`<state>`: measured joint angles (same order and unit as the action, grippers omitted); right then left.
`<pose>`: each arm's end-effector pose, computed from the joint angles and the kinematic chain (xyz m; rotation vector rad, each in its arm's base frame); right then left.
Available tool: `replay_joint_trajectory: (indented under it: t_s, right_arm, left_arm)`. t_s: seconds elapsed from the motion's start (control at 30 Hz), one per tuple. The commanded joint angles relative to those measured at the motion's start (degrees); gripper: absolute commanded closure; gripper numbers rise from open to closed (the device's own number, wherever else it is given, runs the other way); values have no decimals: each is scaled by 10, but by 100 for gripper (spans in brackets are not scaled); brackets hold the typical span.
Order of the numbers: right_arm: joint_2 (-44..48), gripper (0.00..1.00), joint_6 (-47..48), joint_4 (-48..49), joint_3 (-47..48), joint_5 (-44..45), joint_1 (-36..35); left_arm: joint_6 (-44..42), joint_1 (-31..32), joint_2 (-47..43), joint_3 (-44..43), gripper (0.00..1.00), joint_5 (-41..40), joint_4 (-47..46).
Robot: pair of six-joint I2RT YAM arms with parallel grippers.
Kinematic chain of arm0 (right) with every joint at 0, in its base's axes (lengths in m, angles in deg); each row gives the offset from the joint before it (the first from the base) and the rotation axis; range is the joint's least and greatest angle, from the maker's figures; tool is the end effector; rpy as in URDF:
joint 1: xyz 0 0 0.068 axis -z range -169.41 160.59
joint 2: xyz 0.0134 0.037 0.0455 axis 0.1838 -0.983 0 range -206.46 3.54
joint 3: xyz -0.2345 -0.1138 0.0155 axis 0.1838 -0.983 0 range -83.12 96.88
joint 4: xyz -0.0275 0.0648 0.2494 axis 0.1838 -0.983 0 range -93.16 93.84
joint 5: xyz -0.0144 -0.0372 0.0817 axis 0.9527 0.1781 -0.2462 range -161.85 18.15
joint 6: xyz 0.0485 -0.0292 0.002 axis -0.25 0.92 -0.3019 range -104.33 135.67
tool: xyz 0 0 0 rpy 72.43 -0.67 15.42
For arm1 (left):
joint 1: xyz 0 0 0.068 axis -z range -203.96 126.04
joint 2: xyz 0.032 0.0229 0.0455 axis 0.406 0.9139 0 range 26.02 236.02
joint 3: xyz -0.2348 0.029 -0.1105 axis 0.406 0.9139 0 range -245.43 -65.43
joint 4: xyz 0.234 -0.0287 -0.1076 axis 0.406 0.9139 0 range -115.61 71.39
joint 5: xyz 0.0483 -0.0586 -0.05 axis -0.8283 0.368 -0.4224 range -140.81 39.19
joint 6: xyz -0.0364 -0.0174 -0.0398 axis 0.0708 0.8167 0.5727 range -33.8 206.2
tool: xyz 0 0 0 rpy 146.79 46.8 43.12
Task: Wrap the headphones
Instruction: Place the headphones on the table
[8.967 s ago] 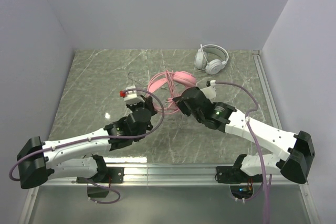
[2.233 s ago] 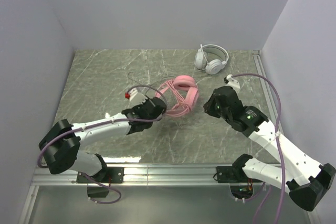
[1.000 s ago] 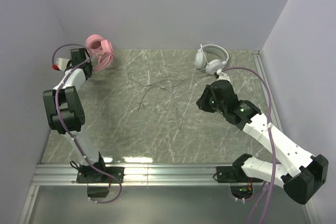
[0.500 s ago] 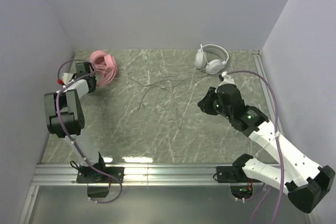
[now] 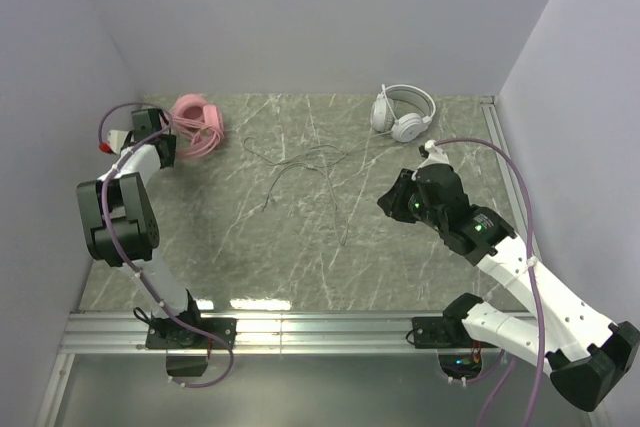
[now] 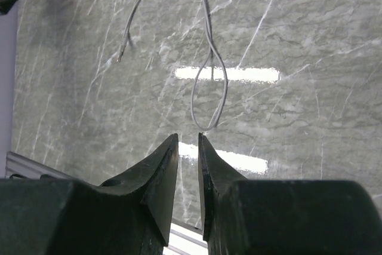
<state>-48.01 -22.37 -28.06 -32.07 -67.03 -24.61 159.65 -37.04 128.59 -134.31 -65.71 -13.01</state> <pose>0.1671 0.1138 0.3078 0.1057 2.2044 0.6490 0.3750 0.0975 0.1935 -1.7007 1.6270 -0.2085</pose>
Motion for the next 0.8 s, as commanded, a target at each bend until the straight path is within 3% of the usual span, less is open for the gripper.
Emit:
replay_joint_trajectory:
  t_s: [0.0,0.1,0.13,0.37,0.4,0.43,0.53,0.77]
  right_arm:
    - [8,73,-2,10,0,-5,3]
    - [7,73,-1,11,-2,-8,3]
    - [7,73,0,12,-2,-8,3]
    - [8,72,1,14,-8,-13,3]
    - [9,73,1,14,-7,-14,3]
    - [10,73,1,14,-9,-14,3]
    - [13,73,1,12,-9,-12,3]
    - [8,72,-1,16,-12,-16,3]
  left_arm:
    - [10,-2,7,-43,55,20,5]
    - [12,-2,7,-49,51,17,18]
    - [10,-2,13,-60,46,18,25]
    - [8,-2,26,-86,45,20,59]
    - [7,-2,30,-93,41,20,75]
    - [3,-2,36,-109,24,20,84]
    - [-1,-2,53,-148,1,16,135]
    - [27,-1,86,-234,1,-10,281]
